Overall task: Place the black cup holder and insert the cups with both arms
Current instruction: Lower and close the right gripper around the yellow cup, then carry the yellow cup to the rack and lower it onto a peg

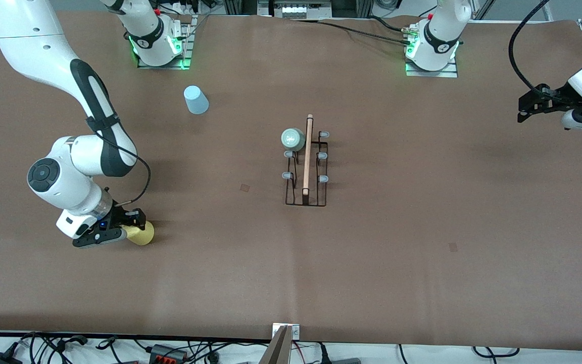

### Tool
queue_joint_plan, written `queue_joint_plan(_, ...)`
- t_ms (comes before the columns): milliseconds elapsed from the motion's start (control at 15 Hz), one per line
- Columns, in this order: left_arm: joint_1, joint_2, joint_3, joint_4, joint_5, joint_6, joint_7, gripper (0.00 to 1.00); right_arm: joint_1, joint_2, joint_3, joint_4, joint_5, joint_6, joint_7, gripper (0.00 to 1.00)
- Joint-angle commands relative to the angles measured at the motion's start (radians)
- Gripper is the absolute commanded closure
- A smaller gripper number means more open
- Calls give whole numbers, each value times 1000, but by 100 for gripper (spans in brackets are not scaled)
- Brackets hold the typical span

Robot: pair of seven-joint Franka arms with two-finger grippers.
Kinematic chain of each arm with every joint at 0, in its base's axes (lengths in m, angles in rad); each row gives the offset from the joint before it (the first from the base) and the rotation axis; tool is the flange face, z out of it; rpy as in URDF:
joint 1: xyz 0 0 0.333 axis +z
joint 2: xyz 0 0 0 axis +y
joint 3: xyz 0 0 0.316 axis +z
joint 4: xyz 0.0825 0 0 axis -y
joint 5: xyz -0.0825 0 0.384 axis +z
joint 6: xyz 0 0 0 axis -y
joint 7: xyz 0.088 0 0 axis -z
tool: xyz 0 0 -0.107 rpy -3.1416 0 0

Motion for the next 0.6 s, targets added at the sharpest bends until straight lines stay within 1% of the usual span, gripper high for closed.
queue_joint_plan(0,-1,-5,8,0,-16,-9,22,0,-3,-1,-1,13,9,-9,-25,83)
queue_joint_plan(67,-1,-3,8,0,-16,-9,22,0,-1,-10,-1,13,7,-10,-25,86)
queue_joint_plan(134,-1,-3,8,0,-16,-9,22,0,3,-24,-1,13,7,-24,-19,86)
queue_joint_plan(267,0,-3,8,-2,-16,-9,22,0,24,-79,-1,12,18,-94,3,86)
queue_joint_plan(334,-1,-5,8,0,-16,-9,22,0,46,-113,1,12,18,-140,53,86)
queue_joint_plan(468,-1,-3,8,-2,-16,-9,22,0,55,-170,10,10,20,-232,186,86)
queue_joint_plan(535,0,-3,8,0,-16,-9,22,0,84,-203,12,10,21,-272,229,86)
